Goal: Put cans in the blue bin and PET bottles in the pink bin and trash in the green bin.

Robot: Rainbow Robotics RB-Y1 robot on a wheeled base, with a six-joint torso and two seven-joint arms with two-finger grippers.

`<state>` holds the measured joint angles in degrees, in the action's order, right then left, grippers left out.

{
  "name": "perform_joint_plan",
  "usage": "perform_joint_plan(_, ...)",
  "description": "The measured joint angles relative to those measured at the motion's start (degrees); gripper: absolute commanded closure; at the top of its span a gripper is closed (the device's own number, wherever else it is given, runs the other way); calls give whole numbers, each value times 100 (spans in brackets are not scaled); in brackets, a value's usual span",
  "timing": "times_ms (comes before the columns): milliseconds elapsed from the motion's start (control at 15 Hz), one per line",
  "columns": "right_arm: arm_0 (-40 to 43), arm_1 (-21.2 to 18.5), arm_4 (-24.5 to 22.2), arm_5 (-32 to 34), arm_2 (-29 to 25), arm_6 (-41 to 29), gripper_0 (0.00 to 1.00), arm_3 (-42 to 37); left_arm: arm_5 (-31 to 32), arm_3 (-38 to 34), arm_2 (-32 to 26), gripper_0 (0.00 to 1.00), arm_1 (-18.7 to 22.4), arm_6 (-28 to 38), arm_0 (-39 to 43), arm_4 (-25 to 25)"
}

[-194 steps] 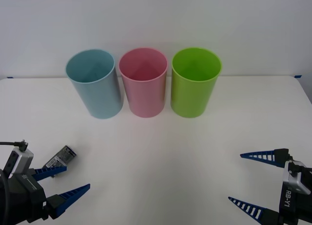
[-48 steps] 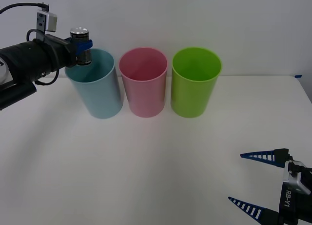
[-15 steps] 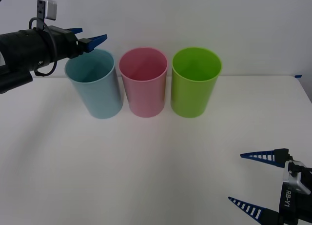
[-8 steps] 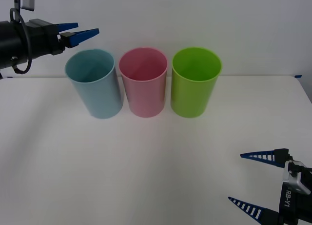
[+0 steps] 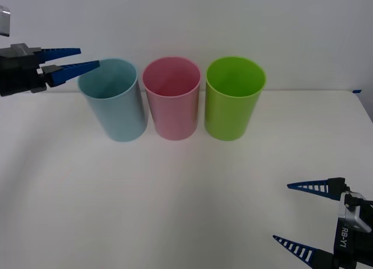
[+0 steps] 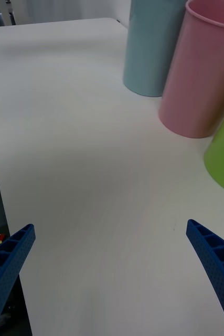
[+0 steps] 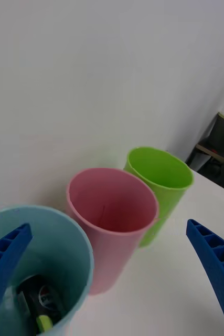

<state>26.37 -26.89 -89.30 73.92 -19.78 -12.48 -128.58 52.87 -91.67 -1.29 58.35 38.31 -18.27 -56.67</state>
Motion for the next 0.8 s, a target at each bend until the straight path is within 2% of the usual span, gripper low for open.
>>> perform_joint_plan(333, 0, 0, 0, 0, 0, 0, 0, 0, 622, -1052, -1400, 0, -46, -156, 1863, -103)
perform_joint_plan(467, 0, 0, 0, 0, 0, 0, 0, 0, 1087, -1324, -1989, 0, -386, -175, 2439, -394)
perform_joint_plan(600, 0, 0, 0, 0, 0, 0, 0, 0, 1663, -1551, -2519, 0, -952, -103, 2766, -1013)
perform_joint_plan(800, 0, 0, 0, 0, 0, 0, 0, 0, 1837, -1922, -2716, 0, -1397, 14, 3251, -1668)
